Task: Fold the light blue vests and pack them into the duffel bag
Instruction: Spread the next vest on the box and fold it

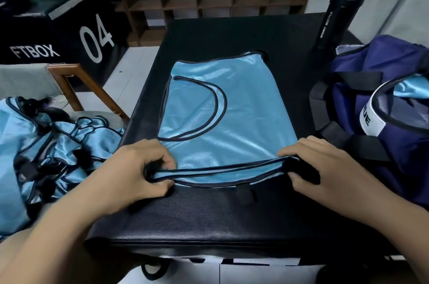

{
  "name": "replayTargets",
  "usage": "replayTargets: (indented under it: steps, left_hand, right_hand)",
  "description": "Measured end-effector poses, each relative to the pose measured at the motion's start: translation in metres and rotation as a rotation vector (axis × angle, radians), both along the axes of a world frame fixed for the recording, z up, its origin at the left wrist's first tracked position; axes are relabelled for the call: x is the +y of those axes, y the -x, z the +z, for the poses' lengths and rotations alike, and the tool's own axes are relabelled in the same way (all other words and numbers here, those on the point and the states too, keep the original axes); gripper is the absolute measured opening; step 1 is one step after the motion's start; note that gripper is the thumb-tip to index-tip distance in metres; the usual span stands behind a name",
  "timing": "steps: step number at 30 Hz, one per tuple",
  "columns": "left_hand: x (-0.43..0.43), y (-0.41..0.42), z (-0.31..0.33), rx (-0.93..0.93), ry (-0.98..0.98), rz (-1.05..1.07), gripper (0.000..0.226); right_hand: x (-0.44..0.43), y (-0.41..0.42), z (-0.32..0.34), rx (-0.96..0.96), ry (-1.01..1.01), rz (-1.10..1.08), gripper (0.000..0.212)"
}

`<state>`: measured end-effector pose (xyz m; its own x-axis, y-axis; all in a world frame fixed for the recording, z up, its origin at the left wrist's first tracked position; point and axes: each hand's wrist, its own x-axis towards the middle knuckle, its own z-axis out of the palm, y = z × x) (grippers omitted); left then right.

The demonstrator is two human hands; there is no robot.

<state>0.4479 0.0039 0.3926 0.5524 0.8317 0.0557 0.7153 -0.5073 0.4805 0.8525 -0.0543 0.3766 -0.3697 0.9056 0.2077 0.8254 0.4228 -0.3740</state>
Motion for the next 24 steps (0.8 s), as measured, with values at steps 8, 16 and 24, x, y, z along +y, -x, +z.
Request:
replayTargets:
  steps: [8,16,24]
  left_hand:
    - [0.0,-0.011,-0.003,-0.06,-0.117,-0.018,0.01]
    - [-0.008,-0.007,0.01,-0.179,0.065,0.035,0.018]
    - [0.014,-0.015,0.031,-0.251,0.153,0.081,0.016]
  right_hand:
    - [0.007,0.007,0.0,0.063,-0.033,-0.048,0.035]
    - [-0.002,0.009,0.023,0.301,0.078,-0.138,0.035]
    - [0.022,0.012,0.037,0.631,0.208,-0.199,0.036]
